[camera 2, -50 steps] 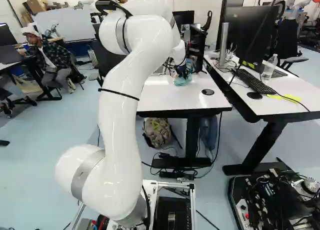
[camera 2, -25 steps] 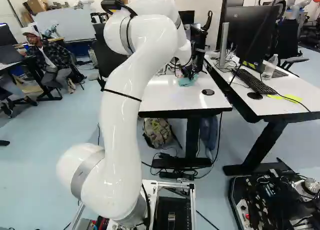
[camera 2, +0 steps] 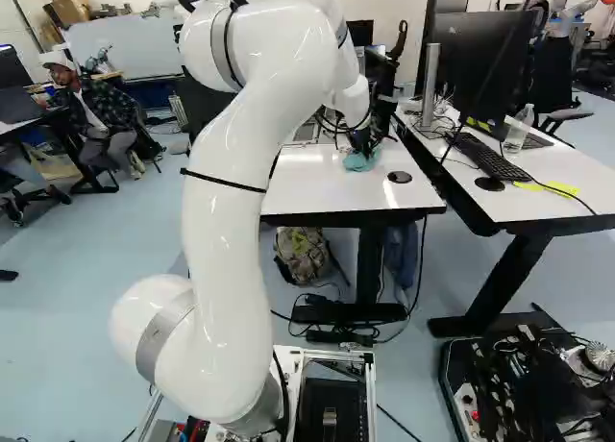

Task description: Clean the table with the green towel

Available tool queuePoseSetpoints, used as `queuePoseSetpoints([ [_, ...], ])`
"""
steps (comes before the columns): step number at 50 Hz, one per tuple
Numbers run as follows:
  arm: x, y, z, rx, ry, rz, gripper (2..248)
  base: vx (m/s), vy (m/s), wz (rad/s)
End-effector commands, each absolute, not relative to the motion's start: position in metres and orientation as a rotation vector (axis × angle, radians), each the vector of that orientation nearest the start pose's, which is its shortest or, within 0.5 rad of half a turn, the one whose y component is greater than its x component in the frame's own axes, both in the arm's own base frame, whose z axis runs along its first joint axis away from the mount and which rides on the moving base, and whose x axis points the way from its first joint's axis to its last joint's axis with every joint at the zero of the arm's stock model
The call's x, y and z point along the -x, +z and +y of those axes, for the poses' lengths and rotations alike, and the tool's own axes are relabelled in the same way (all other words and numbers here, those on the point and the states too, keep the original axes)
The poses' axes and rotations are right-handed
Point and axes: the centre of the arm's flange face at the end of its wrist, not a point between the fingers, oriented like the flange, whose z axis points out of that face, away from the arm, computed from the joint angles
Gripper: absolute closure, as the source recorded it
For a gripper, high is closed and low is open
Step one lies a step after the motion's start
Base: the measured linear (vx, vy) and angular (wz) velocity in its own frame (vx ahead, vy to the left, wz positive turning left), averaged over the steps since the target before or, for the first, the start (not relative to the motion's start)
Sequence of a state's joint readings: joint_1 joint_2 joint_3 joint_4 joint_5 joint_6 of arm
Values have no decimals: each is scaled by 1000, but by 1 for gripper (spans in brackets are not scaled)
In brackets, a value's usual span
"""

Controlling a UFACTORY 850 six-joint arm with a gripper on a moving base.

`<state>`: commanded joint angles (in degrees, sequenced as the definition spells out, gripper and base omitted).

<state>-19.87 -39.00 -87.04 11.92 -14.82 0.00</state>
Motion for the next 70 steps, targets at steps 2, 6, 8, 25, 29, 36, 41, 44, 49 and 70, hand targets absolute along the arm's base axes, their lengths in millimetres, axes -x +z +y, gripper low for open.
queuePoseSetpoints([
  [2, -671, 419, -235, 2894, -904, 783, 204, 0, 0, 0],
  [6, -671, 419, -229, 2896, -901, 772, 204, 0, 0, 0],
  [8, -672, 419, -226, 2897, -900, 765, 204, 0, 0, 0],
  [25, -688, 419, -196, 2899, -906, 692, 204, 0, 0, 0],
  [29, -693, 418, -189, 2898, -909, 675, 204, 0, 0, 0],
  [36, -703, 417, -180, 2896, -919, 651, 204, 0, 0, 0],
  [41, -711, 416, -179, 2893, -931, 643, 204, 0, 0, 0],
  [44, -716, 416, -178, 2891, -939, 639, 204, 0, 0, 0],
  [49, -724, 415, -178, 2887, -953, 633, 204, 0, 0, 0],
  [70, -753, 410, -192, 2870, -1011, 640, 204, 0, 0, 0],
])
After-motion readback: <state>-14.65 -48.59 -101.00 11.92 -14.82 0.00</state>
